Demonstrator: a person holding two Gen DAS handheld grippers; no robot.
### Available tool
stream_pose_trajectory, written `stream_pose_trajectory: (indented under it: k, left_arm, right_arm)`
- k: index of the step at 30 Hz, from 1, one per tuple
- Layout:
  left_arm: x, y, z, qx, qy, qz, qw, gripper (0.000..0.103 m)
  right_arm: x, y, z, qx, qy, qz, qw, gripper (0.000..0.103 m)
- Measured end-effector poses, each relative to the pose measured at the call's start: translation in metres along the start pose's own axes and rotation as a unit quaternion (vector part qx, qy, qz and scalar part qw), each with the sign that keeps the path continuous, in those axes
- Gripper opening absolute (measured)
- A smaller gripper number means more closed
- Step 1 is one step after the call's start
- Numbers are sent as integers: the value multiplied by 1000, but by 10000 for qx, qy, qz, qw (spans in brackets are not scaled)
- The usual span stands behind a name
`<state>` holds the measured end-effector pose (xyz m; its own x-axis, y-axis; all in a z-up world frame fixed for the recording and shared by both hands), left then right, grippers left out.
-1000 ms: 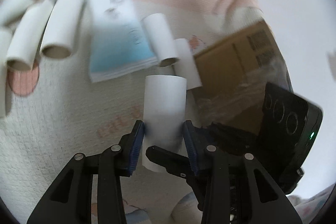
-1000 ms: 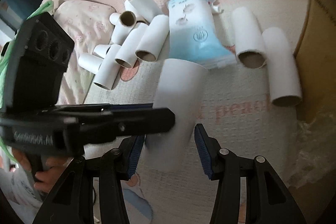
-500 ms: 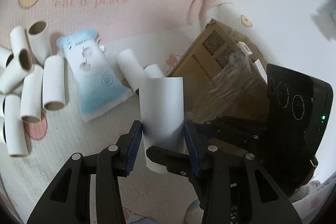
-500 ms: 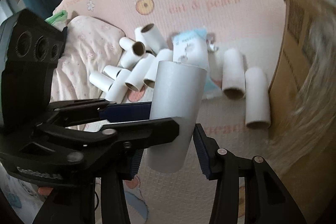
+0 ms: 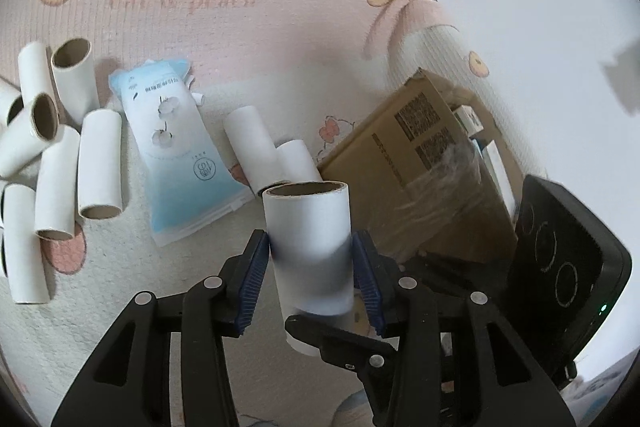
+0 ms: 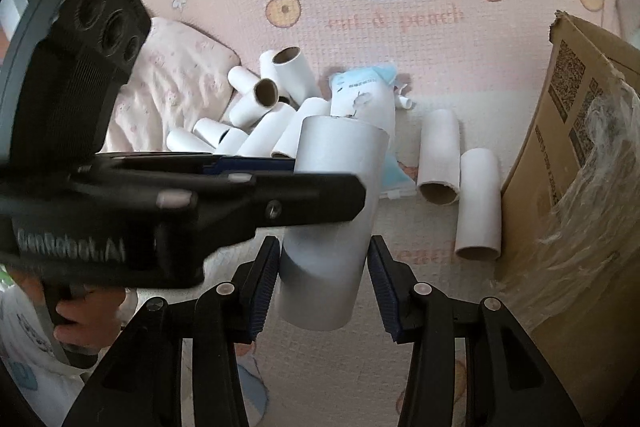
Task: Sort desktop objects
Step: 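Raise the tube upright with the left gripper while the right gripper moves alongside it, then close the right gripper on the tube while the left gripper opens and releases it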
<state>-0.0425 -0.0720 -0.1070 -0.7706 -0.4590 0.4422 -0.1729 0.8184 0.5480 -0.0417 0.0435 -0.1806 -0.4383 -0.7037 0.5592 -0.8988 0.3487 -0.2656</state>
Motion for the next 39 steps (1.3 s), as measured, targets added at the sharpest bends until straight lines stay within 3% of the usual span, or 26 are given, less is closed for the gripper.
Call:
stream_pose_trajectory:
  k: [5,10,19,33,39]
  left_arm:
    - [1,5,-4,-9,117,37,9999,47]
    - [7,28,-20,50,360,501,9981,47]
    - [41,83,-54,-23,884,1296,9876,47]
    - [85,154,-22,-257,569,1988,9781,47]
    - [97,177,7,-238,241,2198,9750,47]
  right_arm:
    - [4,3,-5,26,40,69,10000,43]
    - [18,2,-20,43,183,124,9997,43]
    - [61,-4,-75,-454,733,-329,9957,43]
    - [74,50,-116,-865,745,-292,9930,43]
    - [74,82,-135,-892,707,-124,9934,43]
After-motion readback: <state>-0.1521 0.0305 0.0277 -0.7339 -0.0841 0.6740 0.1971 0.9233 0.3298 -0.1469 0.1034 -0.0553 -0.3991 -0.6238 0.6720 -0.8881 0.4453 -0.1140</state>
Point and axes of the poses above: each gripper's, at about its wrist camera, not at the fingertips, and z roughly the way its jaws point, y to its right, x to its top, the point moved 3 cm from there along z, roughly the way its jaws point
